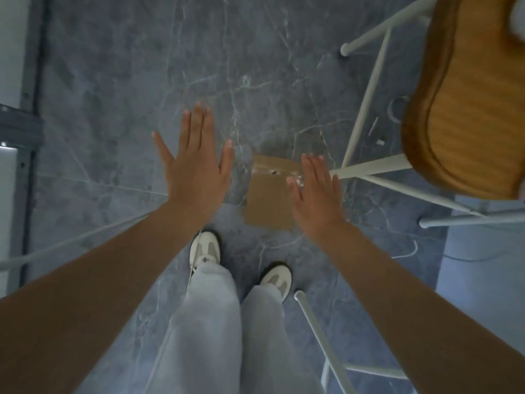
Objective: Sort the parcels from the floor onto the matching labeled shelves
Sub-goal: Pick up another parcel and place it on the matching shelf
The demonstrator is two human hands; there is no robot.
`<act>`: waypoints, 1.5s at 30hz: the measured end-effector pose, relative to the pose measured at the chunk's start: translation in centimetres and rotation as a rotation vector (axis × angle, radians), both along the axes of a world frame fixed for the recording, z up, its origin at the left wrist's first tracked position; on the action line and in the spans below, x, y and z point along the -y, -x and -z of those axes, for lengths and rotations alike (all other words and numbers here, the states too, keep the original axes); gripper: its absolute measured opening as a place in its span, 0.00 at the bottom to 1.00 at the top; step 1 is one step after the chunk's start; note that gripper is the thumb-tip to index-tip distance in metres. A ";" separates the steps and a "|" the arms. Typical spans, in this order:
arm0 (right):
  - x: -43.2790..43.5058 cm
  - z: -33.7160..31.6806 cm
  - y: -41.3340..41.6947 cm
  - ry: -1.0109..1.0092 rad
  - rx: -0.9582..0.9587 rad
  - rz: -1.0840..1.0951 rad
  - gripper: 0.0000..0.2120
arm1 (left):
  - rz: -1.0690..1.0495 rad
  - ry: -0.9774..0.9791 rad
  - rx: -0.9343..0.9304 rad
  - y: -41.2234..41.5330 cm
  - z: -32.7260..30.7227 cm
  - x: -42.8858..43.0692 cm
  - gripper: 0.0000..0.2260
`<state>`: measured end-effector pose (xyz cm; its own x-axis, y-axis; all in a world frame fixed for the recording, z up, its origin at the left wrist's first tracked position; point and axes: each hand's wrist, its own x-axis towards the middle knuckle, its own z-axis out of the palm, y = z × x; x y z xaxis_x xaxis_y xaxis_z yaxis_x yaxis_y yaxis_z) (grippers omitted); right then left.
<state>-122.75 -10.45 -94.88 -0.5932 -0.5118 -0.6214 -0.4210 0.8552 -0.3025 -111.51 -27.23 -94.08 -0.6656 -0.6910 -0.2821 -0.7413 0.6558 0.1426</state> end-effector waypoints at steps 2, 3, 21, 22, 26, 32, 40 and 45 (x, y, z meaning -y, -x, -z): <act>0.2 3.6 -0.3 -0.005 0.023 0.055 0.29 | -0.001 -0.041 0.033 -0.4 3.0 -0.3 0.28; 0.2 5.4 -0.4 -0.002 0.036 0.092 0.29 | 0.001 -0.063 0.052 -0.7 4.4 -0.6 0.28; -0.2 18.7 -1.7 0.174 0.199 0.722 0.28 | -0.656 -0.857 -0.284 1.3 19.4 -7.8 0.21; -0.2 18.7 -1.9 0.158 0.235 0.803 0.27 | -0.721 -0.893 -0.235 1.4 19.4 -7.8 0.22; 0.6 17.0 -1.4 0.079 0.349 0.942 0.28 | -0.796 -0.988 -0.138 1.9 17.7 -7.0 0.26; 4.5 9.3 0.7 0.105 0.303 0.890 0.28 | -0.907 -1.000 -0.236 3.6 10.2 -4.2 0.26; 10.6 -7.4 1.4 0.155 0.219 0.655 0.29 | -0.897 -0.892 -0.362 2.5 -7.3 0.5 0.22; 12.4 -16.8 -1.1 0.208 0.228 0.562 0.27 | -0.901 -0.849 -0.422 -0.7 -17.5 1.7 0.23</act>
<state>-121.60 -22.88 -78.08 -0.6710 -0.2841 -0.6849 0.1693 0.8406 -0.5145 -110.84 -28.92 -76.61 -0.2096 -0.6485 -0.7318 -0.6666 -0.4528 0.5922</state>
